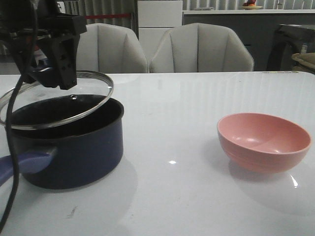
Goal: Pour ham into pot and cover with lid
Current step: 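Carry the lid over the saucepan and lower it onto the rim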
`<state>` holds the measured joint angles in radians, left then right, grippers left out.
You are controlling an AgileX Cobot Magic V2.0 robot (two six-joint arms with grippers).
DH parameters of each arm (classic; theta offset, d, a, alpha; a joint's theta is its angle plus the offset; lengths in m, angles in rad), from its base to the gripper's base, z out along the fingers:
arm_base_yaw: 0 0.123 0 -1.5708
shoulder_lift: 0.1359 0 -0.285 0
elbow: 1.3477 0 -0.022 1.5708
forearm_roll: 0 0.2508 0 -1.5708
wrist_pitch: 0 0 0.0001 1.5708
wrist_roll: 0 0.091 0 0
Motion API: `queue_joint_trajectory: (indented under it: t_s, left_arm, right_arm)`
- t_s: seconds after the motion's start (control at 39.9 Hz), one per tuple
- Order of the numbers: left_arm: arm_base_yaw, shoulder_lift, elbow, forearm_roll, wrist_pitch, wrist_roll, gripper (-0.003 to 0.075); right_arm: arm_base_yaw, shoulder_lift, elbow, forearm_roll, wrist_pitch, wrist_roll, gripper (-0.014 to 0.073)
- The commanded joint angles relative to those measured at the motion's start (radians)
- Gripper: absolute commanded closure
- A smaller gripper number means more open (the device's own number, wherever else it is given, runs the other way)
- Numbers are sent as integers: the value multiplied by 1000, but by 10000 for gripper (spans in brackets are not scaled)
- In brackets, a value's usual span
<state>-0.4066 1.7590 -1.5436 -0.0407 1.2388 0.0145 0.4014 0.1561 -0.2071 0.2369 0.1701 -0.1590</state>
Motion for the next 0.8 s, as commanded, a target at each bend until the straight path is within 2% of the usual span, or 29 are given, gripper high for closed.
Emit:
queue_joint_trajectory:
  t_s: [0.0,0.78]
  left_arm:
    - [-8,-49,-35,-22,49,-2,459]
    - [-10,-42,-35,-35,49,-1,456]
  right_arm:
    - [4,9,-29,3,-80,-9,426]
    - [4,9,-29,3,-81,-9,426]
